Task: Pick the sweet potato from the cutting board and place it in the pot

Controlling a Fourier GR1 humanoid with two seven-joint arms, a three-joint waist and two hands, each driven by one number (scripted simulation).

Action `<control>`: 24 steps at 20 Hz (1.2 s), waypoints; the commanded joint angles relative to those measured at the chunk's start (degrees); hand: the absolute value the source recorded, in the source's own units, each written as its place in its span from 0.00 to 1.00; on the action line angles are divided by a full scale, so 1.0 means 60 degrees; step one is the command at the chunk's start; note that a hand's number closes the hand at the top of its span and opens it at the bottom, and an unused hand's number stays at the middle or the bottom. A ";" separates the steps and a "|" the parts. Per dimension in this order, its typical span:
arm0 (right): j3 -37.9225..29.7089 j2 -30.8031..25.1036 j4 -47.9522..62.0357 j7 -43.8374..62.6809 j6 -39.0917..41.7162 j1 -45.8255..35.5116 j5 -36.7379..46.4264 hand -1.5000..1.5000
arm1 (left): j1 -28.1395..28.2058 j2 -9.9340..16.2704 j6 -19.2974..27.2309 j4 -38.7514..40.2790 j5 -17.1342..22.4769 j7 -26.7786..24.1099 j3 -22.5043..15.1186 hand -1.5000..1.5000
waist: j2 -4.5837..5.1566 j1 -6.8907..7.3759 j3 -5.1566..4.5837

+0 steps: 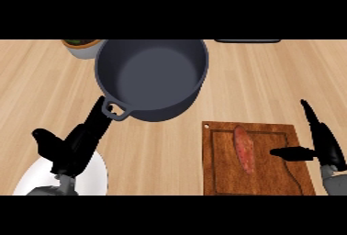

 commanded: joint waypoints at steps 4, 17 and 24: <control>0.1540 -0.1118 -0.2335 0.3377 0.1032 -0.0032 0.1861 0.00 | -0.0073 -0.0112 -0.0441 -0.0001 0.0592 0.0643 -0.0054 0.50 | -0.0114 -0.0151 0.0000; 0.1236 -0.0757 -0.6402 1.1981 0.4660 -0.3117 -0.0569 0.00 | 0.0805 -0.0292 -0.0519 -0.0505 0.0192 0.0271 -0.0425 0.50 | -0.0090 0.0096 0.0008; 0.1374 -0.0163 -0.6559 1.2750 0.4252 -0.3207 -0.0892 0.00 | -0.0028 -0.0383 -0.0656 0.0066 0.0379 0.0588 -0.0082 0.50 | -0.0075 -0.0023 0.0020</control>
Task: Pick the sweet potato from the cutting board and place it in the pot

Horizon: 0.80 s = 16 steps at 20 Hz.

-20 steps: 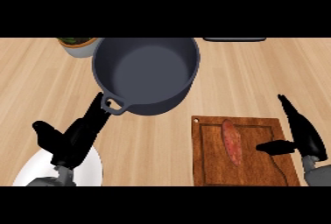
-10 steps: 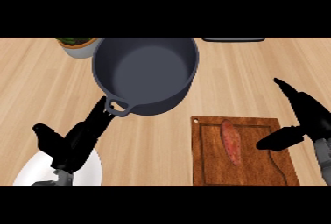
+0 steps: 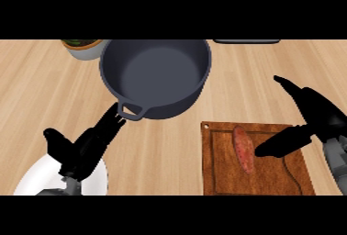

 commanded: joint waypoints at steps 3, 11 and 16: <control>0.0527 0.0967 0.0042 0.2000 -0.0293 -0.0127 0.0381 0.00 | 0.0144 -0.0248 -0.0093 0.0310 -0.0113 -0.0432 0.0010 0.50 | 0.0017 -0.0005 0.0004; 0.1114 0.1429 0.1182 0.1196 -0.0113 0.0090 0.1375 0.00 | -0.0109 -0.0334 -0.0011 0.0063 -0.0278 -0.0003 -0.0025 0.50 | 0.0024 0.0019 0.0012; 0.1122 0.1187 0.0976 0.2096 0.0396 -0.0038 0.1600 0.00 | 0.0311 -0.0001 -0.0377 -0.0099 -0.0095 -0.0095 0.0206 0.50 | 0.0004 0.0024 0.0004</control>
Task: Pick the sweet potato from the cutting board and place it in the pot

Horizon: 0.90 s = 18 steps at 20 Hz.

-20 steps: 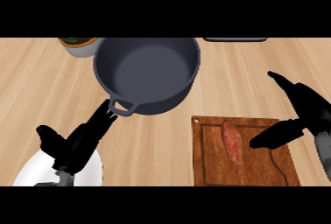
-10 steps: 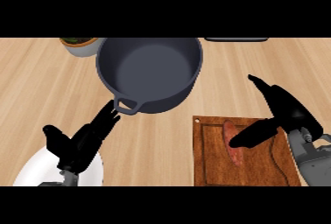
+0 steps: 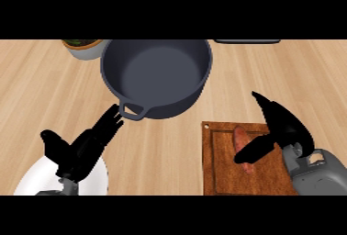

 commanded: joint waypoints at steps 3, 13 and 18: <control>0.0713 0.0299 0.0484 0.1540 0.0073 0.0330 0.1041 0.00 | -0.0522 -0.0038 -0.0108 0.0527 0.0129 0.0049 0.0329 0.50 | 0.0024 -0.0034 -0.0002; 0.0178 0.0427 0.0091 0.1100 0.0583 0.1257 0.1009 0.00 | -0.0061 -0.0335 0.0354 -0.0592 -0.0304 0.0525 0.0035 0.50 | -0.0010 -0.0038 0.0008; 0.0152 0.0696 0.0065 0.1131 0.0555 0.1550 0.1488 0.00 | -0.0012 -0.0128 -0.0106 -0.0182 -0.0132 0.0433 0.0352 0.50 | -0.0007 -0.0045 0.0005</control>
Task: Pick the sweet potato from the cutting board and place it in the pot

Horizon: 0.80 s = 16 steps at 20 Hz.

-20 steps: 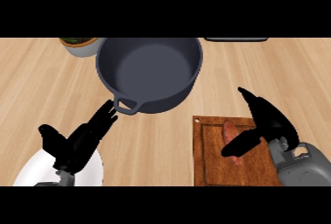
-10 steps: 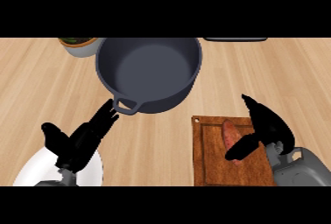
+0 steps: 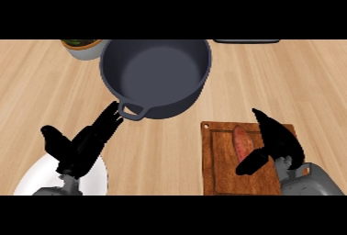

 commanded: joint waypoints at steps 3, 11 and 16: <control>0.0151 0.0628 -0.0043 0.1674 0.0458 0.0051 0.0494 0.00 | 0.0442 -0.0216 0.0082 -0.0686 -0.0113 0.0341 -0.0309 0.50 | -0.0016 0.0034 0.0001; -0.0440 0.0926 0.0932 0.0795 0.0727 0.0074 0.0906 0.00 | 0.0143 -0.0188 -0.0107 -0.0701 -0.0209 0.0530 -0.0101 0.50 | 0.0000 0.0030 0.0002; -0.0867 0.1218 0.2330 -0.0359 0.0467 -0.0201 0.1290 0.00 | -0.0108 -0.0315 -0.0537 0.0926 -0.0398 -0.0685 0.0288 0.50 | 0.0024 0.0022 0.0001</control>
